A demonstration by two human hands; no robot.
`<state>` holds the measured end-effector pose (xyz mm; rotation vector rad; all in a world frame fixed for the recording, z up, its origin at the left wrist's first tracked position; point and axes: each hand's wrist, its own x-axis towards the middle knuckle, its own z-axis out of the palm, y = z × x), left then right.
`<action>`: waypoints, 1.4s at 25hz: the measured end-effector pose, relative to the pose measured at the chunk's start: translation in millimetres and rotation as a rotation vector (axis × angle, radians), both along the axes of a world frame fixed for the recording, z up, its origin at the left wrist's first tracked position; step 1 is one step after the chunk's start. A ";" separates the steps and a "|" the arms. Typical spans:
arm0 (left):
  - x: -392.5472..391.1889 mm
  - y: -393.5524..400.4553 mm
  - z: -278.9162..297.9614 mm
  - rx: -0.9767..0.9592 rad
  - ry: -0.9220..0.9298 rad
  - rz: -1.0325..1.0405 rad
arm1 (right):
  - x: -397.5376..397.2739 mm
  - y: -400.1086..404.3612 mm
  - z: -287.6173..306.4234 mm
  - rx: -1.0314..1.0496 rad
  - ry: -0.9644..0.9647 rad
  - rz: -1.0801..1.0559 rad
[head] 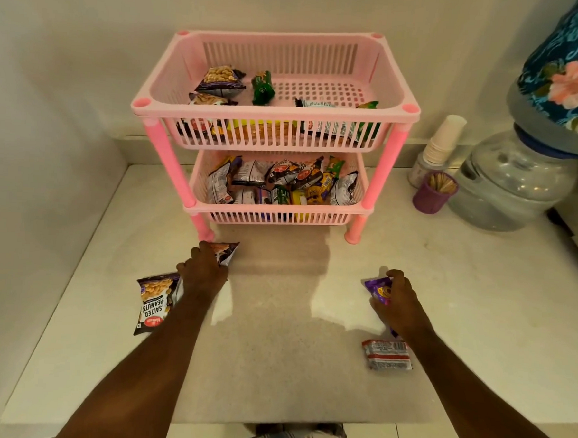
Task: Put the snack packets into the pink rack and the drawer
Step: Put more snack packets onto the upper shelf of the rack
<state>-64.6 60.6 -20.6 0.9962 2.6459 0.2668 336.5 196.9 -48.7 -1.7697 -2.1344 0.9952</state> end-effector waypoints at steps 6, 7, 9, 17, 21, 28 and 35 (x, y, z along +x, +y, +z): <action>11.4 2.0 0.2 0.074 -0.029 0.016 | -9.4 3.5 5.3 -0.033 0.118 0.064; 16.2 1.9 -0.8 0.090 -0.039 0.017 | -10.4 3.2 5.2 -0.037 0.133 0.078; 28.5 2.6 -2.2 0.112 -0.068 0.020 | -11.5 1.9 4.5 -0.035 0.137 0.102; 96.6 14.0 20.5 0.370 -0.307 -0.063 | -11.8 -0.5 3.6 0.063 0.054 0.153; 132.8 28.4 69.3 0.520 -0.287 -0.190 | -12.2 0.6 5.0 0.059 0.057 0.169; 170.9 54.2 200.4 0.794 -0.172 -0.527 | -12.5 6.8 6.5 0.019 -0.036 0.211; 140.4 114.5 323.7 0.879 -0.067 -0.599 | -8.6 14.1 7.3 0.006 -0.066 0.246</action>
